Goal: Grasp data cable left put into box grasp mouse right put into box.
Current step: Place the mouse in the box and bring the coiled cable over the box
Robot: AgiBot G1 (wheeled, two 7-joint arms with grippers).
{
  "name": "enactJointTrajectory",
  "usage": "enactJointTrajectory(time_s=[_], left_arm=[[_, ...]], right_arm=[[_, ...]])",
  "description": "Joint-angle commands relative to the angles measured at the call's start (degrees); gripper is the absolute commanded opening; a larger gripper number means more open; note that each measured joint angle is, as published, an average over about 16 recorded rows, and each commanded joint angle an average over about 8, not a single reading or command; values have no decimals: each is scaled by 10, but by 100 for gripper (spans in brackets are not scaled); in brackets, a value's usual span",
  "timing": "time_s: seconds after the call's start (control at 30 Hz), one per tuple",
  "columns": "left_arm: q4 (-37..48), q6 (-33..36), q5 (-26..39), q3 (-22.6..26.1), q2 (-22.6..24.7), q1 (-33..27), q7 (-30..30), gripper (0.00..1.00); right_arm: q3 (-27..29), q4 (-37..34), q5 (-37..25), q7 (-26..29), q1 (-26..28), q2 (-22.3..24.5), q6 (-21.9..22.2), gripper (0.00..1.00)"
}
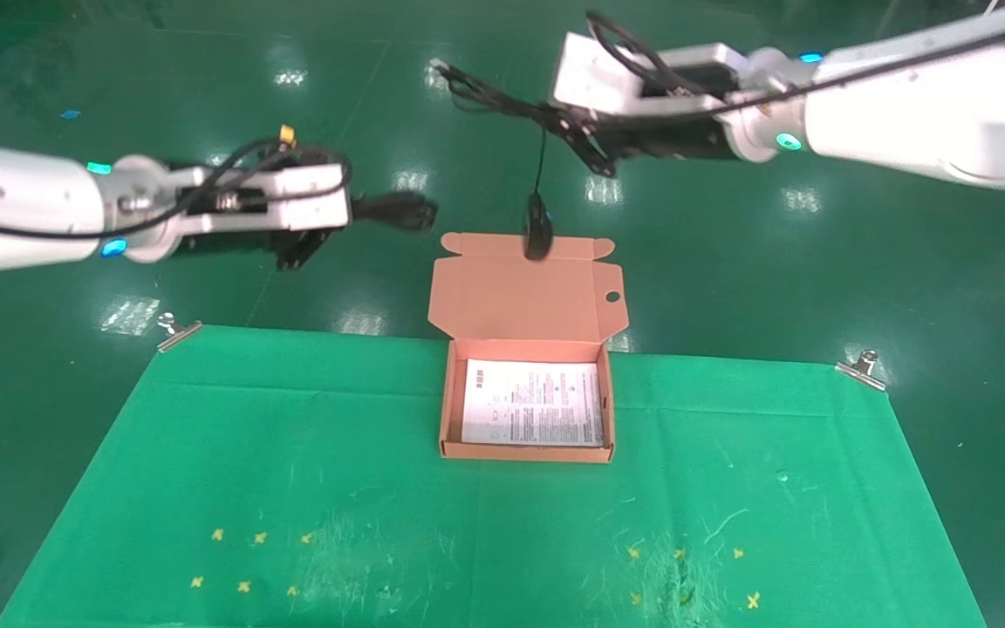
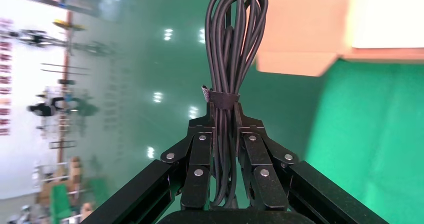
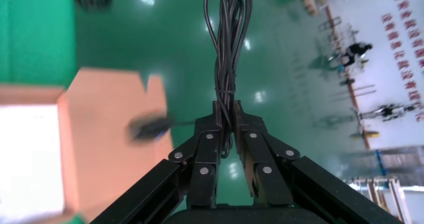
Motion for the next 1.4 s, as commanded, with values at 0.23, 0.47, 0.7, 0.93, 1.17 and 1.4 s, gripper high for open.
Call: enactJointTrajectory(time_s=[0.23,0.47,0.7,0.93,1.17,1.4], left_arm=[[31,-19,1,-3,19,-28,23,0],[36,-16,11,-1,15,-27,16,0],[17,-3,25,2,-7,-10,-8,0],[-16,14,52,5,-32,8,-52,0],[-57,38,81,7,-54,22,-100,0],[-94,73,115,10,-76,32,-156,0]], right_arm=[[3,-58,10,-43,32,-35,14,0],[-1,-53,20,-47,26,-39,16,0],[-17,-52,26,-45,9,-42,26,0],[-41,-53,35,-39,-16,-45,32,0],[-72,-41,50,-20,-41,-47,37,0],[-110,-30,74,7,-63,-50,52,0]])
